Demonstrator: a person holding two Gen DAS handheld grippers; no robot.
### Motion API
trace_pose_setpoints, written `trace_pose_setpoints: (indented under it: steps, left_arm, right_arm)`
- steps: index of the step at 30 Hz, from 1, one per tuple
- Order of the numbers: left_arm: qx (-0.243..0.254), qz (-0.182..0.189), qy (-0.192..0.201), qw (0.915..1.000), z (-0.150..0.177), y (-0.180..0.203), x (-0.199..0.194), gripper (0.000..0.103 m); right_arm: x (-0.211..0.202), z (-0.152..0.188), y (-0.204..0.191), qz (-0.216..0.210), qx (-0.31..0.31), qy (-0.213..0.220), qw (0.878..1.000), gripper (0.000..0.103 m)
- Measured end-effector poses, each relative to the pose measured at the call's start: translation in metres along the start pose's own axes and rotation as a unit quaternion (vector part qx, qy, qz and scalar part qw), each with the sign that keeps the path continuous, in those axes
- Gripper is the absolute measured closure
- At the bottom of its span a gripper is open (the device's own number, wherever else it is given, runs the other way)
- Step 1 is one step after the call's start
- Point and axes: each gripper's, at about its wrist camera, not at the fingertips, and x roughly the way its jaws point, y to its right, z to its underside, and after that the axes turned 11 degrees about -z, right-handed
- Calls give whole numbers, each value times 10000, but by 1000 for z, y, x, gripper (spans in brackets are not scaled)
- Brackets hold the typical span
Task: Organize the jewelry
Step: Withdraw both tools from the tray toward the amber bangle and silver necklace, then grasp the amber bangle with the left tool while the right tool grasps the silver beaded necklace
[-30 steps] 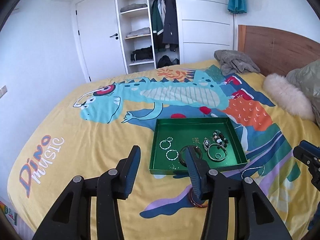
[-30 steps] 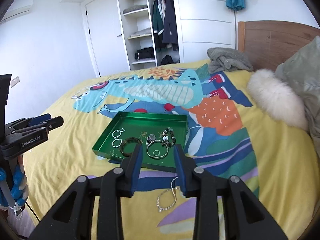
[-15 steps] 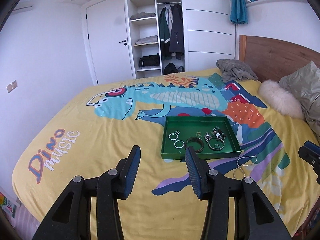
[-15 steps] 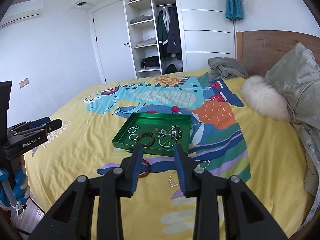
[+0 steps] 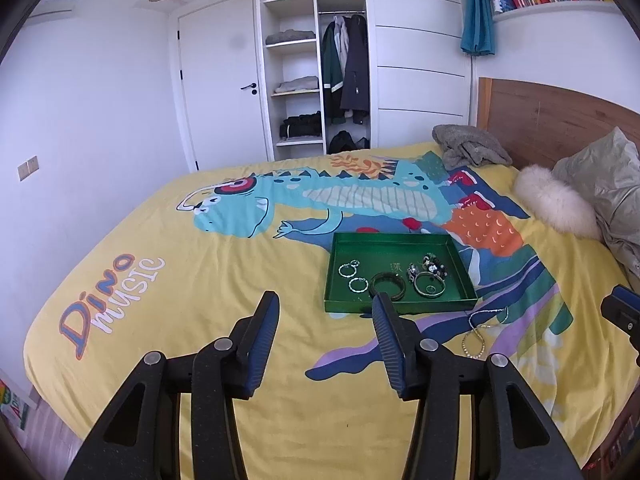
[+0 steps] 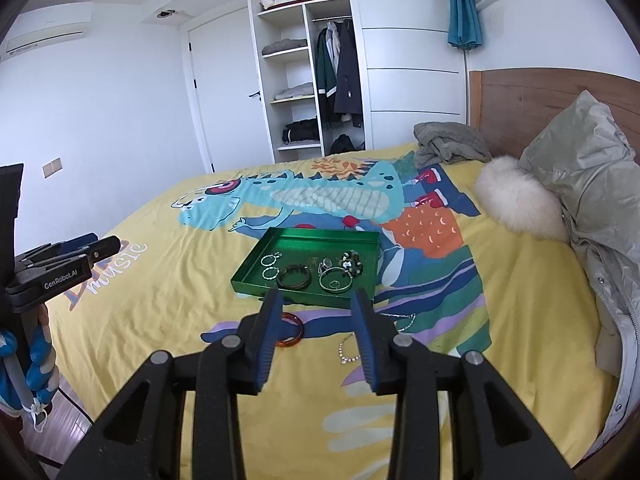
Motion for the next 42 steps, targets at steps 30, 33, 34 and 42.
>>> trace_pose_setpoints:
  steps: [30, 33, 34, 42]
  left_arm:
    - [328, 303, -876, 9952, 42, 49, 112, 53]
    - [394, 346, -1059, 9930, 51, 60, 134, 53]
    - [407, 360, -1119, 9922, 55, 63, 141, 53]
    - [471, 528, -1520, 9858, 77, 88, 199, 53]
  right_arm:
    - [89, 46, 73, 165, 590, -813, 9948, 66]
    - [106, 54, 84, 162, 680, -948, 9930, 66]
    - [113, 57, 88, 165, 718, -1004, 9922, 66]
    - [172, 82, 116, 110, 976, -1404, 9852, 66]
